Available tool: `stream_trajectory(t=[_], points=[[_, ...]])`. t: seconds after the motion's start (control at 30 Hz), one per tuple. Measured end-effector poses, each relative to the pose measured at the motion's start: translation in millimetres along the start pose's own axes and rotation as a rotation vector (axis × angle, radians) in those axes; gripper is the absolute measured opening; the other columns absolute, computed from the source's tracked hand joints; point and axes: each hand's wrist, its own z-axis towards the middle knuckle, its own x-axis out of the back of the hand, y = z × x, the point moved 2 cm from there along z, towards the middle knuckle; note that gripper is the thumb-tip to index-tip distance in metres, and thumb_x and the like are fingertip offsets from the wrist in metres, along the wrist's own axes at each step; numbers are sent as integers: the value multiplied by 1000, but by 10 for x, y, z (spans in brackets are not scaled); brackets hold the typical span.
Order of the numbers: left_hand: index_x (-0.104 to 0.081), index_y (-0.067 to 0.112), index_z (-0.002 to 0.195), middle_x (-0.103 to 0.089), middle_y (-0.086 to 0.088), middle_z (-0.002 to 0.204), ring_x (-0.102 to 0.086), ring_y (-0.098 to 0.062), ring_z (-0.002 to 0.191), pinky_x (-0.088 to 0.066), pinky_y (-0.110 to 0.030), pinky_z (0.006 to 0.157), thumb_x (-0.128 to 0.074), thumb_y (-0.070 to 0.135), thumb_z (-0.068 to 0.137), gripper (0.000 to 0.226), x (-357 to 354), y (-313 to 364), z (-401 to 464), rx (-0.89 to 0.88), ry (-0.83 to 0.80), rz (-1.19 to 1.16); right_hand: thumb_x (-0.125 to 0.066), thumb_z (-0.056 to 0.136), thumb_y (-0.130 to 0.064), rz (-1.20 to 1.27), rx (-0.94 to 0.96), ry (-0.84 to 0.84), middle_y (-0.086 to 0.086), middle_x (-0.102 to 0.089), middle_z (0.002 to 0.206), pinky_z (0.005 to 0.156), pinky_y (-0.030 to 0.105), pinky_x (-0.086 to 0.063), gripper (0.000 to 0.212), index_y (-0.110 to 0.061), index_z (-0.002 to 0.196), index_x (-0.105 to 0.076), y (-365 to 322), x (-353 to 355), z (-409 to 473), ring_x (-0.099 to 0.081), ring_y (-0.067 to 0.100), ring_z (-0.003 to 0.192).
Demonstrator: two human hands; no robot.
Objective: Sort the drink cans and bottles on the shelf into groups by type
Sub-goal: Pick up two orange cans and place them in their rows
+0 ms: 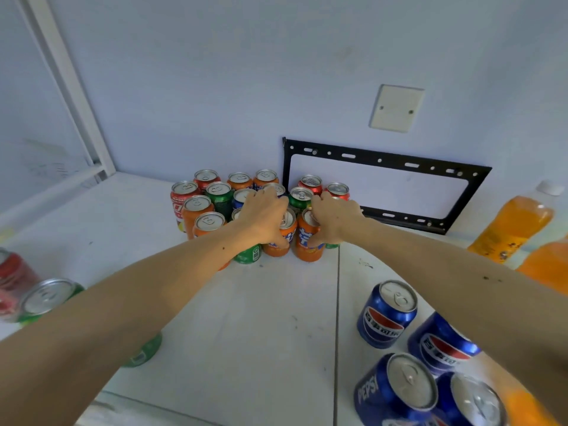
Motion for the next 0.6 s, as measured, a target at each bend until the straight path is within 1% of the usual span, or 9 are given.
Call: stream_trajectory(t=[0.1, 0.17, 0.23, 0.27, 0.33, 0.4, 0.47, 0.53, 0.6], points=[[-57, 15, 114, -53, -6, 111, -51, -23, 101, -43, -35, 78, -86, 53, 50, 79, 144, -4, -188, -24, 89, -148, -70, 69, -60, 28, -49, 48, 4, -52, 120, 75, 38, -45, 79, -13, 125, -42, 20, 129, -278, -55, 24, 104], [-57, 16, 110, -53, -3, 107, -51, -20, 97, -48, -35, 76, -88, 49, 45, 79, 257, -8, -367, -26, 115, -285, -72, 70, -58, 126, -95, 32, 3, -54, 118, 77, 37, -46, 82, -12, 129, -36, 4, 220, -510, -55, 23, 100], [-54, 18, 110, -48, -2, 105, -50, -19, 95, -51, -37, 75, -89, 43, 44, 79, 324, -25, -581, -9, 86, -429, -77, 71, -48, 319, -131, -8, 5, -57, 115, 74, 34, -48, 84, -10, 131, -31, -70, 291, -765, -55, 21, 92], [-54, 19, 111, -48, -2, 106, -51, -19, 95, -52, -37, 76, -90, 42, 43, 80, 333, -35, -698, -3, 61, -490, -79, 71, -41, 415, -139, -17, 6, -58, 114, 73, 33, -50, 82, -9, 130, -31, -131, 308, -892, -55, 20, 89], [-57, 20, 109, -55, -3, 107, -57, -19, 93, -56, -38, 76, -91, 40, 40, 79, 323, -49, -939, 3, 25, -581, -81, 71, -30, 536, -157, -25, 6, -57, 110, 73, 31, -51, 74, -8, 125, -35, -273, 312, -1135, -55, 18, 89], [-62, 20, 104, -65, 0, 102, -63, -16, 88, -59, -39, 74, -92, 36, 38, 74, 277, -53, -1190, 14, -5, -633, -83, 69, -28, 575, -173, -49, 3, -55, 108, 70, 28, -48, 71, -10, 122, -39, -432, 284, -1355, -54, 17, 91], [-66, 19, 99, -69, 3, 95, -66, -13, 83, -59, -39, 72, -92, 32, 38, 68, 207, -47, -1436, 27, -29, -661, -84, 66, -30, 571, -181, -80, 4, -59, 111, 70, 28, -48, 68, -11, 120, -46, -586, 214, -1536, -55, 17, 91], [-68, 18, 98, -71, 3, 93, -67, -12, 82, -59, -37, 73, -93, 28, 39, 65, 134, -34, -1657, 33, -50, -683, -85, 65, -33, 545, -184, -105, 6, -61, 113, 73, 29, -51, 66, -10, 118, -52, -735, 135, -1692, -56, 18, 91], [-69, 16, 100, -72, 3, 93, -68, -12, 82, -59, -36, 74, -93, 25, 41, 64, 81, -20, -1838, 29, -63, -699, -85, 64, -35, 518, -196, -120, 6, -60, 114, 78, 32, -53, 66, -12, 116, -52, -860, 48, -1812, -57, 20, 94]])
